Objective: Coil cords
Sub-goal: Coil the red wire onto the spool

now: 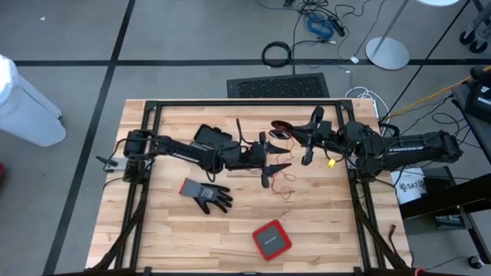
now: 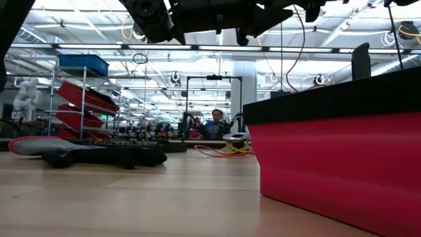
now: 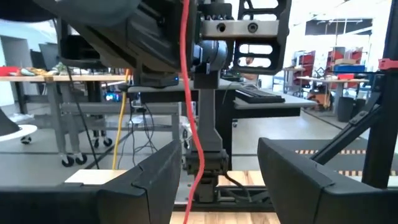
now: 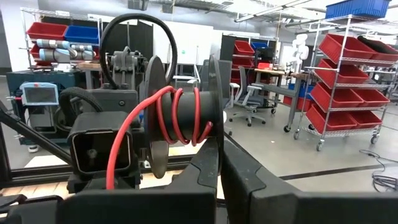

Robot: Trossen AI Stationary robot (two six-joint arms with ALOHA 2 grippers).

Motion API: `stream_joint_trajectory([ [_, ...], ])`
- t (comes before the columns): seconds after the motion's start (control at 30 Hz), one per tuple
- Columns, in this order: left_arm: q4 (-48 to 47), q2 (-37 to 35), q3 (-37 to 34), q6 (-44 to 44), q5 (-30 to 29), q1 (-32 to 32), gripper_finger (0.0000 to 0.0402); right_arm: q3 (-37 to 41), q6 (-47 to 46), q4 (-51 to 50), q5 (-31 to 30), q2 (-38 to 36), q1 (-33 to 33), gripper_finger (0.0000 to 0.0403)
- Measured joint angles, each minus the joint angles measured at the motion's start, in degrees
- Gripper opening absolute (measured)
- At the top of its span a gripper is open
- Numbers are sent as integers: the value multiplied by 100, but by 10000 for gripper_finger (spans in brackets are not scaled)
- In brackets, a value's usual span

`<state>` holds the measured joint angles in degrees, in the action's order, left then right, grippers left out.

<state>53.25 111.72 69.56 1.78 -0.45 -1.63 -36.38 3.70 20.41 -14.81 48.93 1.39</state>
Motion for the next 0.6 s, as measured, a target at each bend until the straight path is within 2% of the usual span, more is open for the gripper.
stream_joint_trajectory([
  [0.2, 0, 1, 0, -2, 10, 15, 213, 0, 1, 7, 0, 34, 0, 0],
  [0.47, 6, 472, 373, -149, -68, 85, 134, -4, 0, 43, -1, 136, 0, 0],
  [0.6, 18, 619, 464, -144, -117, 81, 120, -4, -2, 36, -2, 136, 0, 0],
])
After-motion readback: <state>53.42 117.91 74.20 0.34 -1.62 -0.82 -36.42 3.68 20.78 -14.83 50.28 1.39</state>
